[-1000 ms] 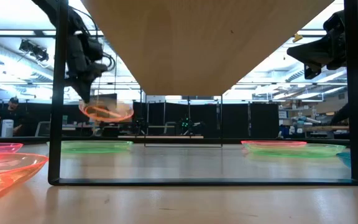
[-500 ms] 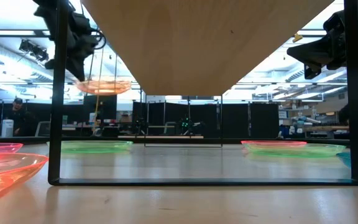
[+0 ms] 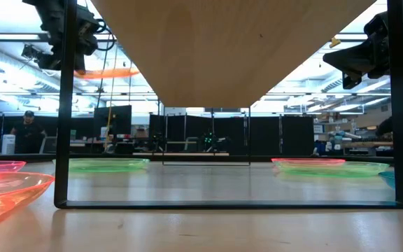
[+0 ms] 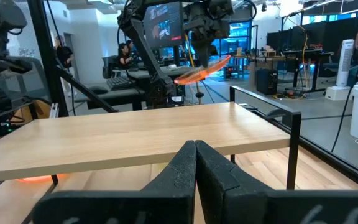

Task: Place and stack plates onto a shelf
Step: Put the top orange plate on the shelf

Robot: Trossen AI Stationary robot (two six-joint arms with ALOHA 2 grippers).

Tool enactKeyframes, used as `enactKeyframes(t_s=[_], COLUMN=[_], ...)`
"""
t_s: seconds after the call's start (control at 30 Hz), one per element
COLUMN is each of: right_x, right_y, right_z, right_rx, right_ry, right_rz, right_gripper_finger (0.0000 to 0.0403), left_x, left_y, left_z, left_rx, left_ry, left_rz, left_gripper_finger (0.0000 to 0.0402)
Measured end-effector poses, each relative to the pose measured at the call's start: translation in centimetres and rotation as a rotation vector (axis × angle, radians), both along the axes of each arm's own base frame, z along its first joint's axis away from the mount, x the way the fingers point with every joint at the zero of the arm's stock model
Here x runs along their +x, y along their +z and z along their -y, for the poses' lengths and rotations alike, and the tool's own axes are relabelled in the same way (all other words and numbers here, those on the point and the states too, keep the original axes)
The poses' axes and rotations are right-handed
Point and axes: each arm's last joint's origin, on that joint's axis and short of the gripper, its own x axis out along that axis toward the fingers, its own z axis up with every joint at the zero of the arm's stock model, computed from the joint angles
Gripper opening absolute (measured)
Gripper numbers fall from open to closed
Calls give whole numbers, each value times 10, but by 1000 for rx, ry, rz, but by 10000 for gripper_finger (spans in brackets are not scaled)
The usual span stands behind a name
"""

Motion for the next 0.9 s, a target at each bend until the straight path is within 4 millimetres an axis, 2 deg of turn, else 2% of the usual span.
enactKeyframes(t_s=[0.4, 0.67, 0.9], right_x=[0, 0, 0], right_y=[0, 0, 0], right_z=[0, 0, 0], right_rx=[0, 0, 0], right_ry=[0, 0, 0], right_rz=[0, 0, 0], right_gripper_finger=[14, 14, 14], left_x=[43, 83, 124], left_y=[2, 3, -8], left_z=[26, 37, 41], left_rx=[-82, -108, -165], left_ry=[-90, -126, -148], left_rz=[64, 173, 220], left_gripper_finger=[0, 0, 0])
